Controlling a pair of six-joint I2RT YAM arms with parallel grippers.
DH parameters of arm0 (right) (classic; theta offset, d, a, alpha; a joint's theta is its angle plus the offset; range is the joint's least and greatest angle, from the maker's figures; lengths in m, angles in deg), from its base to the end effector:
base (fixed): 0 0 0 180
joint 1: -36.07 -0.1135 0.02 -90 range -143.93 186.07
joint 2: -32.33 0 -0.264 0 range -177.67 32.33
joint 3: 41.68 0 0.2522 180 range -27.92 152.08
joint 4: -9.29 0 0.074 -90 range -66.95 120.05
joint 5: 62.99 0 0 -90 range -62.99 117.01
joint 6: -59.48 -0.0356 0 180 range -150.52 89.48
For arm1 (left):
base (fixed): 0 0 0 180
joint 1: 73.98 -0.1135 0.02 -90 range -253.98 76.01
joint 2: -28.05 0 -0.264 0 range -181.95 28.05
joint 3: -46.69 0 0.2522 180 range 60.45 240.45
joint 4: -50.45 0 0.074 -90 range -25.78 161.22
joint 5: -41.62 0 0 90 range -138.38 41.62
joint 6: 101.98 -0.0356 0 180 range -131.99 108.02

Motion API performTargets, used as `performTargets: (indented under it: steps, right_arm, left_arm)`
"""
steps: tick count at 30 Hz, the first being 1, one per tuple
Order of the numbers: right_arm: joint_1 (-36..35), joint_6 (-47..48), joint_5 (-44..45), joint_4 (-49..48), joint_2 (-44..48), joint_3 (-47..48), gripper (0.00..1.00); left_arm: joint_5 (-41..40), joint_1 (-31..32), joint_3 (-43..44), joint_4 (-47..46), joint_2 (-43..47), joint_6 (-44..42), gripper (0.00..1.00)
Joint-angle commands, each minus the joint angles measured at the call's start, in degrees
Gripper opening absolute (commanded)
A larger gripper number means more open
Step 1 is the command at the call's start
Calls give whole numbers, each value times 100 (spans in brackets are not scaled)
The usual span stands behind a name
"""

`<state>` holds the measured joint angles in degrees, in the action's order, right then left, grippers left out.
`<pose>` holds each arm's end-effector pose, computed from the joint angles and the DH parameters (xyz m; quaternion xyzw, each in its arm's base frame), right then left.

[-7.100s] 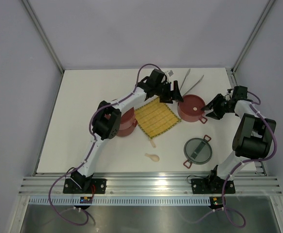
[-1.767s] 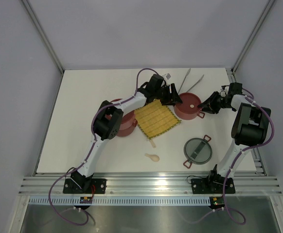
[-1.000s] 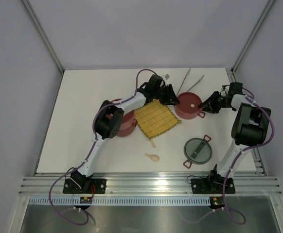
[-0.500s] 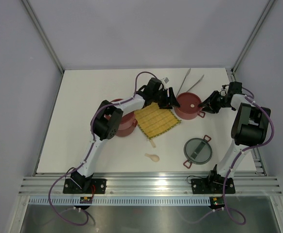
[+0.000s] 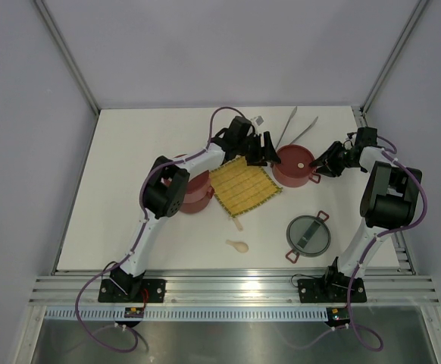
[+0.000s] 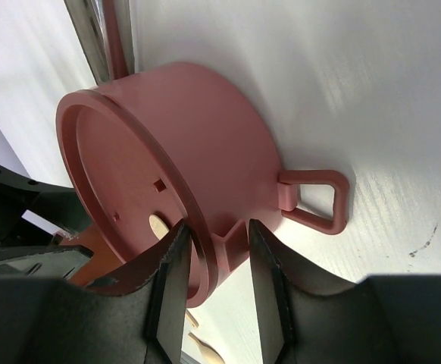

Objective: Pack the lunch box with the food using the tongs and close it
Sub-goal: Pick up the packing box from the center of the board.

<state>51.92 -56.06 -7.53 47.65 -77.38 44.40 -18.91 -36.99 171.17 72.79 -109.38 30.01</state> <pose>0.3794 -0.0867 0.1697 0.2602 0.8921 0.3065 0.2059 0.4255 -0.3424 0.1749 0.0793 0.8632 -0.4569 0.1993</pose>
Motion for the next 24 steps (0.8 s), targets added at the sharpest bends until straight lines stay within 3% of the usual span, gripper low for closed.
performTargets:
  steps: [1, 9, 19, 24]
  right_arm:
    - [14, 5, 106, -192, 187, -59, 43]
    - [14, 40, 44, -210, 196, -86, 42]
    - [14, 49, 18, -192, 222, -77, 42]
    - [14, 58, 18, -184, 222, -77, 42]
  left_arm:
    - [-38, -43, 319, -32, 111, -192, 70]
    - [14, -69, 941, 100, -257, -526, 71]
    - [234, -131, 1707, 170, -943, -245, 76]
    - [261, -149, 1673, 74, -953, -148, 76]
